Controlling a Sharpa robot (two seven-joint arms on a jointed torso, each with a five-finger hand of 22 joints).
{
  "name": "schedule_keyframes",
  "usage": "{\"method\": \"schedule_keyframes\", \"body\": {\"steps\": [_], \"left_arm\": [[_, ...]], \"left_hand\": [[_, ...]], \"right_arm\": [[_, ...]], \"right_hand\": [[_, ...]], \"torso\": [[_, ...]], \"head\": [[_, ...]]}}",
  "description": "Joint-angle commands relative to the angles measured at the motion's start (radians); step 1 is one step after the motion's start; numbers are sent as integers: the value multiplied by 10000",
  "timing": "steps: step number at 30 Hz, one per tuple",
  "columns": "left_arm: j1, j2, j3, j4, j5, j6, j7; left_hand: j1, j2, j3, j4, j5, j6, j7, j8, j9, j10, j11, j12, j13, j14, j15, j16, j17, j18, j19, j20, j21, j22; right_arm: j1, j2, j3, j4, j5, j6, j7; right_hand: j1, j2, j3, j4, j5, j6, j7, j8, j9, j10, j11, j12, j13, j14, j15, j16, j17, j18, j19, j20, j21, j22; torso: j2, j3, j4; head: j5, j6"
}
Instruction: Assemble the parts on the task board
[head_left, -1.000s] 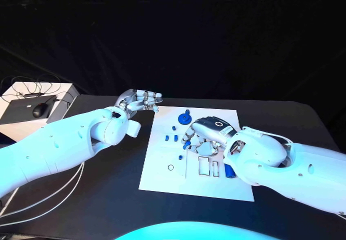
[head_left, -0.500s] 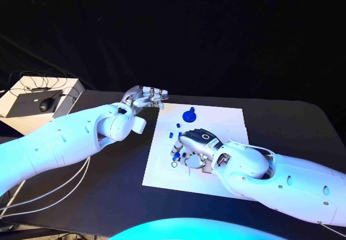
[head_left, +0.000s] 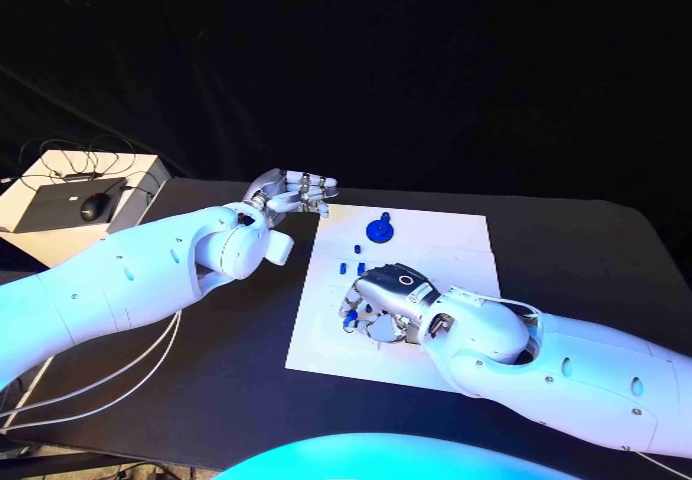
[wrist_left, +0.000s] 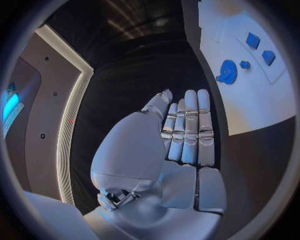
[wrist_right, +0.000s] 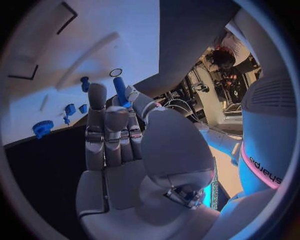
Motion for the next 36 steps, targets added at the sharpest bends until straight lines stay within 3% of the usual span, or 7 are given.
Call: {"method": "schedule_keyframes", "body": {"steps": [1, 36], "left_arm": [[7, 6, 3, 20, 55, 180, 41], [9, -68, 3, 70, 55, 147, 25]], "left_hand": [[-45, 78, -20, 64, 24, 34, -7, -18, -4, -94, 9, 31, -11, -21, 24, -39, -11, 54, 55, 7, -31, -8], [-42, 90, -17, 87, 28, 41, -9, -16, -3, -94, 7, 36, -11, -20, 23, -42, -11, 53, 62, 7, -50, -7]], "right_arm": [[-41, 43, -7, 1, -210, 63, 111], [-170, 180, -94, -487, -362, 497, 19]], "right_hand": [[331, 446, 14, -71, 44, 14, 10, -33, -6, 1403, -594, 31, 87, 25, -63, -48, 13, 201, -33, -34, 23, 197], [314, 456, 28, -103, 44, 10, 12, -34, -5, 1400, -592, 31, 86, 26, -61, -58, 28, 202, -54, -32, 49, 199]], "torso": [[3, -8, -3], [-2, -3, -1]], "head": [[16, -29], [37, -121]]}}
